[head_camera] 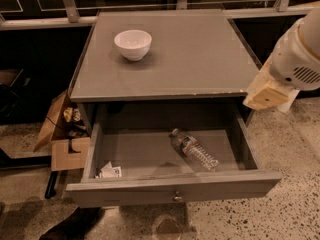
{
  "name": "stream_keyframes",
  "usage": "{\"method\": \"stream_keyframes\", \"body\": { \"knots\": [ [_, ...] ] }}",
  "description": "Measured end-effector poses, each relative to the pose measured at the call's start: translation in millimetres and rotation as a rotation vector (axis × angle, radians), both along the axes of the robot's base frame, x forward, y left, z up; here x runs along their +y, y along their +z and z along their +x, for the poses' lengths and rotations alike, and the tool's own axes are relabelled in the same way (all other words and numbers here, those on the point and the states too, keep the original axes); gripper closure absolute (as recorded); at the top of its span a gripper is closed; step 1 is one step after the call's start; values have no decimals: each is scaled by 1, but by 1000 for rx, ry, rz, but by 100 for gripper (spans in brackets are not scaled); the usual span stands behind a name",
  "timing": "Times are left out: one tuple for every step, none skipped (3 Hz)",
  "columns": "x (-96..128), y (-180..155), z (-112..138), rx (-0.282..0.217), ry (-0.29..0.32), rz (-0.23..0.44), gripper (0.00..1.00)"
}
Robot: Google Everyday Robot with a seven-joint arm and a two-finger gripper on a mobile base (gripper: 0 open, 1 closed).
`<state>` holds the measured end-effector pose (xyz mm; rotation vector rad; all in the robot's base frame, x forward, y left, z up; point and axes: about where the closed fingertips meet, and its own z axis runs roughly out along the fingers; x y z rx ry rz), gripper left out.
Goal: Pick water bottle from top drawer and place on counter
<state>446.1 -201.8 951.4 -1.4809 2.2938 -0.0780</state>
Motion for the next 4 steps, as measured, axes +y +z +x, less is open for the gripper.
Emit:
{"method": "stream_keyframes", "body": {
  "knots": [
    [11,-31,13,-22,-105,53,86],
    [22,-71,28,-28,-171,118,100],
    [34,-118,38,10,-203,200,100],
    [55,-168,49,56,-190,284,100]
  ]
}}
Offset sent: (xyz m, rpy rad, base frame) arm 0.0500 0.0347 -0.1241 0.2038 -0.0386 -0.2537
